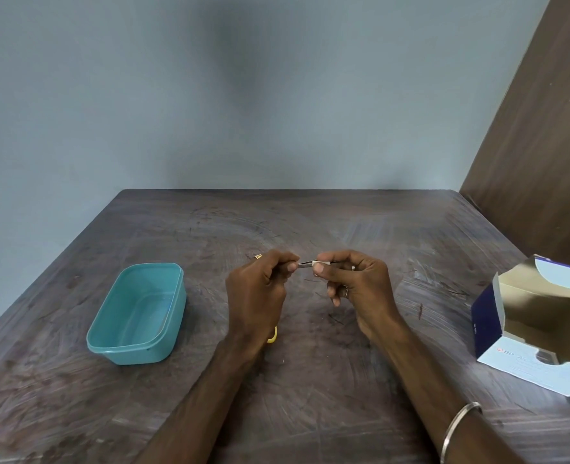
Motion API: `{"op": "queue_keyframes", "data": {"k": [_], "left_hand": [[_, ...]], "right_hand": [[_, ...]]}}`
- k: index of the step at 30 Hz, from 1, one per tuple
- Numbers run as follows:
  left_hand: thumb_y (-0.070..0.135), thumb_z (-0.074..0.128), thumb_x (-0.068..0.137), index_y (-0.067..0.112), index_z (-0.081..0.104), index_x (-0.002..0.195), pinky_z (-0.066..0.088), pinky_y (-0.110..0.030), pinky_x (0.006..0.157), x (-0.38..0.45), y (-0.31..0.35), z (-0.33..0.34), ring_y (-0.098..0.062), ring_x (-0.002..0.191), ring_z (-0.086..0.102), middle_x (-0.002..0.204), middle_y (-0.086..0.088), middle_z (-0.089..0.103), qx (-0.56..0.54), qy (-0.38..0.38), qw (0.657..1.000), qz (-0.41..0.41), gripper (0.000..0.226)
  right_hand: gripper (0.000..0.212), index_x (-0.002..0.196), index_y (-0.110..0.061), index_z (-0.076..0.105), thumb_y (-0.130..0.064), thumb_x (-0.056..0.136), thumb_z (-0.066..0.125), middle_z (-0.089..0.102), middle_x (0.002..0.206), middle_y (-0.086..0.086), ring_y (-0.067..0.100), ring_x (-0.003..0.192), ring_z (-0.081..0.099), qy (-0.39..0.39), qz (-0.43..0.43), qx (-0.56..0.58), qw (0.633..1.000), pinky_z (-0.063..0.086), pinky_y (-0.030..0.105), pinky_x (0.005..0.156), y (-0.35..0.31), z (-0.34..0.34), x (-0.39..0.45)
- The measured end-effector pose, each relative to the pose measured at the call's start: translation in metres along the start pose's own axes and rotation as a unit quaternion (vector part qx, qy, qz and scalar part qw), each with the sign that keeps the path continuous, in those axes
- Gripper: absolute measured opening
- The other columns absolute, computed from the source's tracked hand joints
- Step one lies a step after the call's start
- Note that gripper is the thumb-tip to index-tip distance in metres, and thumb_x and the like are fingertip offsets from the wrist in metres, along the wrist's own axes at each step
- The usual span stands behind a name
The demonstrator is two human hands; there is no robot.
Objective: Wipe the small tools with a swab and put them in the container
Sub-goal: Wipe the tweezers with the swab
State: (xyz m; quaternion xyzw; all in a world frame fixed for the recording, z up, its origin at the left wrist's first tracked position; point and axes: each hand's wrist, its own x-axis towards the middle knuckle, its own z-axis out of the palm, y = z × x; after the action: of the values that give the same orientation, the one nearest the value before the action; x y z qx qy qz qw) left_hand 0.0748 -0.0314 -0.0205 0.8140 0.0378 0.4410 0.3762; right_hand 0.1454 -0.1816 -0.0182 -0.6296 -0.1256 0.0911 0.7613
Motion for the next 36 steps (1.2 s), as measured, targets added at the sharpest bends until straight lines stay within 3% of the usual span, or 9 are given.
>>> {"op": "queue_keyframes", "data": {"k": [3, 12, 16, 23, 27, 36], "left_hand": [[0.002, 0.076, 0.081, 0.014, 0.079, 0.089, 0.054, -0.026, 0.062, 0.001, 0.000, -0.001, -0.002, 0.069, 0.068, 0.079, 0.009, 0.076, -0.008, 0.005, 1.000, -0.016, 0.014], [0.005, 0.074, 0.085, 0.017, 0.077, 0.092, 0.059, -0.030, 0.061, 0.003, 0.000, -0.004, -0.004, 0.064, 0.069, 0.074, 0.008, 0.073, -0.024, 0.010, 0.998, -0.056, 0.014], [0.005, 0.071, 0.088, 0.016, 0.077, 0.095, 0.062, -0.032, 0.065, 0.005, -0.003, -0.003, -0.008, 0.066, 0.071, 0.075, 0.006, 0.074, -0.055, 0.007, 0.990, -0.126, 0.014], [0.002, 0.070, 0.089, 0.017, 0.074, 0.089, 0.061, -0.025, 0.062, 0.009, -0.005, -0.004, -0.019, 0.066, 0.073, 0.071, -0.003, 0.074, -0.156, 0.009, 0.955, -0.253, 0.015], [0.003, 0.070, 0.088, 0.016, 0.074, 0.089, 0.062, -0.029, 0.063, 0.009, -0.007, -0.003, -0.018, 0.066, 0.074, 0.073, -0.004, 0.075, -0.160, 0.002, 0.952, -0.261, 0.014], [0.002, 0.070, 0.088, 0.017, 0.074, 0.087, 0.060, -0.026, 0.060, 0.008, -0.003, -0.004, -0.019, 0.063, 0.073, 0.070, -0.007, 0.074, -0.172, -0.024, 0.949, -0.264, 0.016]], "right_hand": [[0.013, 0.086, -0.006, 0.077, -0.006, 0.074, 0.083, 0.071, 0.068, 0.015, 0.019, 0.045, 0.055, 0.012, -0.001, 0.002, 1.000, 0.043, 0.025, 0.040, -0.001, -0.002, 0.002], [0.015, 0.087, -0.005, 0.077, -0.007, 0.073, 0.082, 0.068, 0.076, 0.023, 0.018, 0.044, 0.054, 0.025, 0.003, 0.031, 0.999, 0.044, 0.026, 0.040, -0.003, -0.009, 0.005], [0.029, 0.094, -0.005, 0.076, -0.015, 0.067, 0.081, 0.066, 0.084, 0.023, 0.018, 0.051, 0.057, 0.011, 0.002, 0.062, 0.998, 0.048, 0.028, 0.045, -0.006, -0.009, 0.005], [0.029, 0.102, -0.007, 0.075, -0.008, 0.072, 0.075, 0.070, 0.085, 0.011, 0.016, 0.063, 0.065, -0.010, 0.032, 0.103, 0.994, 0.058, 0.028, 0.056, -0.006, -0.010, 0.006], [0.013, 0.100, -0.006, 0.074, -0.007, 0.089, 0.068, 0.070, 0.091, 0.013, 0.017, 0.060, 0.065, 0.005, 0.062, 0.112, 0.992, 0.053, 0.029, 0.046, -0.008, -0.011, 0.006], [0.018, 0.100, -0.007, 0.067, -0.004, 0.084, 0.076, 0.072, 0.089, 0.019, 0.021, 0.051, 0.060, 0.032, 0.017, 0.063, 0.997, 0.048, 0.027, 0.041, -0.004, -0.009, 0.006]]}}
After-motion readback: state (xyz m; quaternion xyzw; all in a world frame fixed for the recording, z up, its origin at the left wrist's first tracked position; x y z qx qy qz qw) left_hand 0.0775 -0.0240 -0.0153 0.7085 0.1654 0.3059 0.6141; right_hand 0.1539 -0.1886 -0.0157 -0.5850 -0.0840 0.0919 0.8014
